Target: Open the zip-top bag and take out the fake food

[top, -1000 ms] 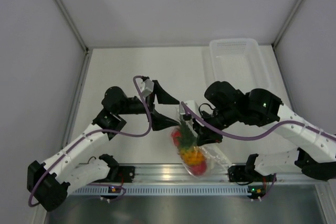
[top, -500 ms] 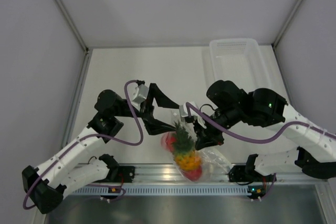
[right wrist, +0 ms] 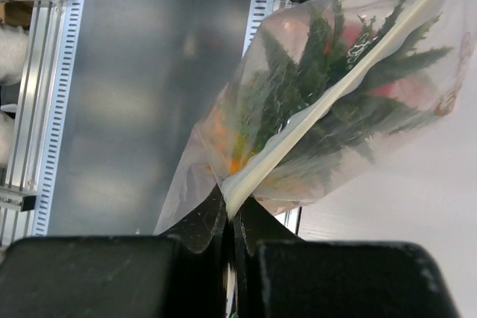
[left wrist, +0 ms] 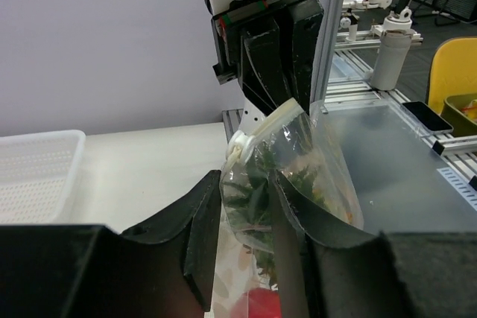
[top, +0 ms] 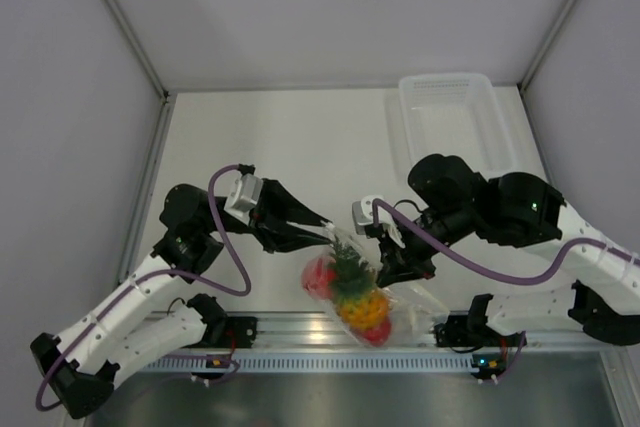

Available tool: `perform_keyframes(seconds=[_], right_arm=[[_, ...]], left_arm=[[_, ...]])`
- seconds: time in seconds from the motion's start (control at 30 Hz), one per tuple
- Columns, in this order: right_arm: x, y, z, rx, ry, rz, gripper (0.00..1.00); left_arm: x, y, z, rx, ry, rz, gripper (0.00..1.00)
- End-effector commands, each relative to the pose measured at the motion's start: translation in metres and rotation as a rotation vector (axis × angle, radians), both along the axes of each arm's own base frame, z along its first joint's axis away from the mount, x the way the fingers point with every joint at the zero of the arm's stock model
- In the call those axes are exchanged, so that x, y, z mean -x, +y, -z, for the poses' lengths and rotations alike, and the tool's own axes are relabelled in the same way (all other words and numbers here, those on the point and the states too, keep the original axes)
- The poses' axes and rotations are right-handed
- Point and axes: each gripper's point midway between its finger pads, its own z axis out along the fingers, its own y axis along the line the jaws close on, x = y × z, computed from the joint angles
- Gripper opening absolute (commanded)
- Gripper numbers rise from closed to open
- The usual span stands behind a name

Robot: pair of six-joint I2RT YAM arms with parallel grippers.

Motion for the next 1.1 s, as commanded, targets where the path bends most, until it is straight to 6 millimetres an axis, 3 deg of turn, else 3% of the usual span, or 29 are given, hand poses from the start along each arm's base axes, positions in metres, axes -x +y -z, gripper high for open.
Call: perform_keyframes(seconds=[0.0, 0.1, 0.13, 0.17, 0.5, 0.53, 0.57, 0.6, 0.77, 0.87, 1.0, 1.07], right_arm=[[0.001, 0.007, -0.028, -0.144, -0.066, -0.022, 0.0], [-0.004, 0.009, -0.037, -0.19, -0.1, -0.001, 0.0], [-0.004, 0.01, -0.038, -0.196, -0.104, 0.003, 0.0], [-0.005, 0.011, -0.038, -0.204, -0.108, 0.008, 0.0], [-0.011, 0.016, -0.029, -0.203, -0.12, 0.027, 0.0], [-0.014, 0.015, -0.028, -0.197, -0.127, 0.041, 0.0], [-0.014, 0.015, -0.027, -0.192, -0.13, 0.044, 0.0], [-0.015, 0.015, -0.026, -0.187, -0.132, 0.046, 0.0], [-0.037, 0.01, -0.009, -0.115, -0.186, 0.161, 0.01], [-0.055, 0.005, -0.001, -0.083, -0.237, 0.259, 0.01], [-0.069, 0.006, 0.001, -0.093, -0.274, 0.339, 0.17], [-0.076, 0.008, -0.004, -0.122, -0.297, 0.368, 0.28]], left_arm=[[0.006, 0.004, -0.013, 0.051, -0.064, 0.0, 0.38], [0.006, 0.004, -0.017, 0.054, -0.064, 0.004, 0.34], [0.005, 0.004, -0.016, 0.052, -0.055, 0.001, 0.24], [0.006, 0.004, -0.02, 0.058, -0.057, -0.001, 0.22], [0.01, 0.006, -0.033, 0.071, -0.053, 0.011, 0.17], [0.009, 0.006, -0.032, 0.072, -0.051, 0.007, 0.07], [0.009, 0.006, -0.032, 0.072, -0.051, 0.007, 0.07], [0.006, 0.005, -0.033, 0.077, -0.043, -0.006, 0.0], [-0.008, 0.0, -0.031, 0.083, -0.021, -0.064, 0.0], [-0.03, -0.007, -0.027, 0.059, 0.011, -0.145, 0.0], [-0.044, -0.017, -0.024, -0.002, 0.048, -0.164, 0.0], [-0.06, -0.02, -0.02, -0.02, 0.06, -0.228, 0.0]])
